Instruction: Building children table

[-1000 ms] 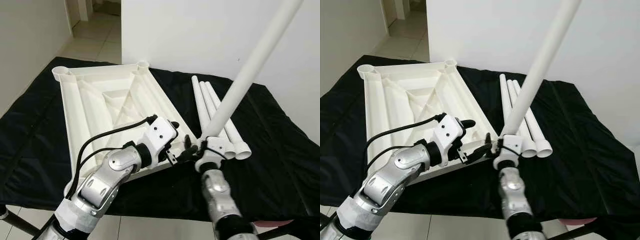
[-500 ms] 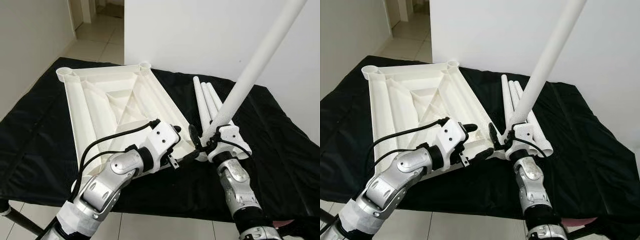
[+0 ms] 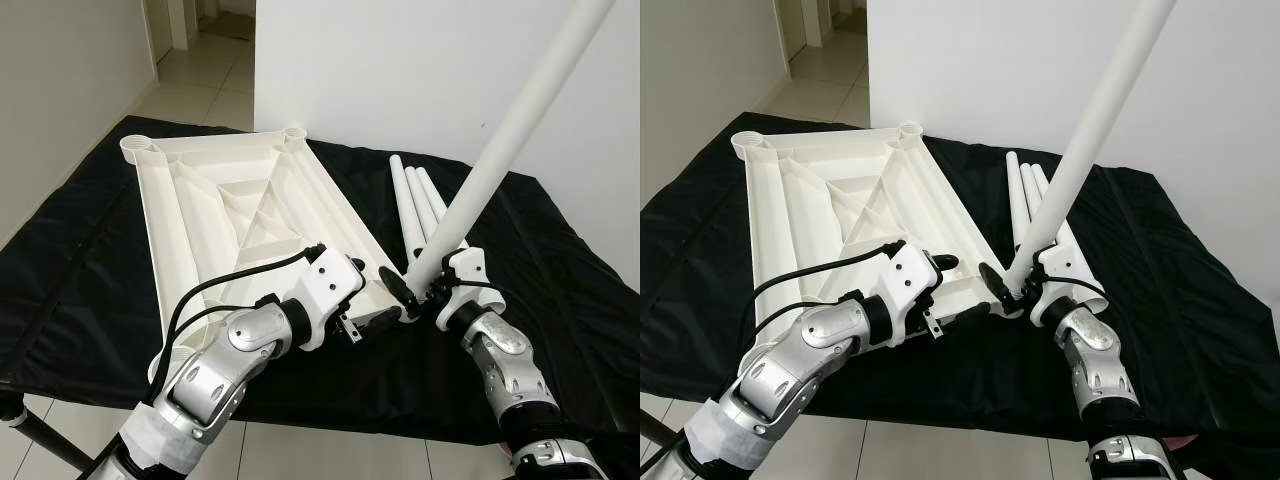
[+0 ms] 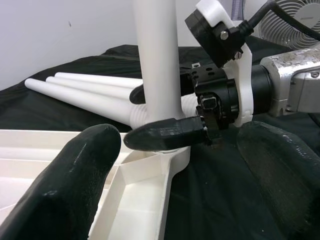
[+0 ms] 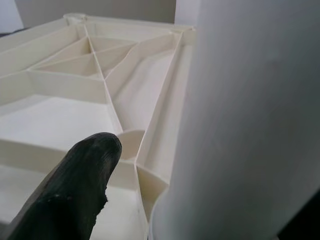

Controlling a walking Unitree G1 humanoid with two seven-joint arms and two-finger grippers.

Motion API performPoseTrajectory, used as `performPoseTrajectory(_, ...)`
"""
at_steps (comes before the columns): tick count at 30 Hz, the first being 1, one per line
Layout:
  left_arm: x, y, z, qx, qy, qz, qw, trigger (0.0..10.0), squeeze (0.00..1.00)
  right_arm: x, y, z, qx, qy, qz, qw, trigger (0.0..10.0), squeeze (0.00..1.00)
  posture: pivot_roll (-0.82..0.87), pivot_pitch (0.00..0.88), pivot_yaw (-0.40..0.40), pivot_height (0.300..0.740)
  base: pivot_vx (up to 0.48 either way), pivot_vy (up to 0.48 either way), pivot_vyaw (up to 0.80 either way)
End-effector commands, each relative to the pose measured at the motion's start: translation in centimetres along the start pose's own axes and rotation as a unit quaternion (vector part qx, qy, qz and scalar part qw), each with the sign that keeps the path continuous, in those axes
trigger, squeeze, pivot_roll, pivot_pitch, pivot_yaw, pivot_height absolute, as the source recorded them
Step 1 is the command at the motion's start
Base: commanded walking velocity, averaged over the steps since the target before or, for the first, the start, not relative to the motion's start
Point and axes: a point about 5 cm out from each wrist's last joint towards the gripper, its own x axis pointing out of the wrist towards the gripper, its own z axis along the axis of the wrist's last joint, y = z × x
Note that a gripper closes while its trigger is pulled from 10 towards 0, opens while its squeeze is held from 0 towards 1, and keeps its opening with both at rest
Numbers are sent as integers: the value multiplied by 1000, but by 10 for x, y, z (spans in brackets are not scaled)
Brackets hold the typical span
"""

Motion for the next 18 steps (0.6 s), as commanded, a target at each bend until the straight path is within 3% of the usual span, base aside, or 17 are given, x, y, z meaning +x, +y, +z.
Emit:
performPoseTrajectory(1,1,-6,-3,0,10,-30,1000,10000,0,-3,-2,-5,6,21,13,1000,3255,0,18,0,-88,740,0,0,0)
performPoseTrajectory(2,1,-6,-3,0,10,-30,1000,10000,0,-3,-2,-5,6,21,13,1000,3255,0,18,0,-88,740,0,0,0)
performPoseTrajectory(3,1,-6,-3,0,10,-30,1000,10000,0,-4,-3,-7,4,29,18,999,78,0,18,0,-88,740,0,0,0)
performPoseTrajectory(15,1,-3,-2,0,10,-28,1000,10000,0,-7,-5,-11,16,42,44,998,0,0,19,0,-83,740,0,0,0)
performPoseTrajectory(16,1,-3,-2,1,9,-29,1000,10000,0,-7,-5,-12,19,44,43,998,4902,0,19,0,-83,740,0,0,0)
performPoseTrajectory(17,1,-3,-2,1,9,-29,1000,10000,0,-7,-5,-12,19,44,43,998,4902,0,19,0,-83,740,0,0,0)
performPoseTrajectory(18,1,-3,-2,1,9,-29,1000,10000,0,-7,-4,-13,26,47,42,998,10000,0,18,0,-84,740,0,0,0)
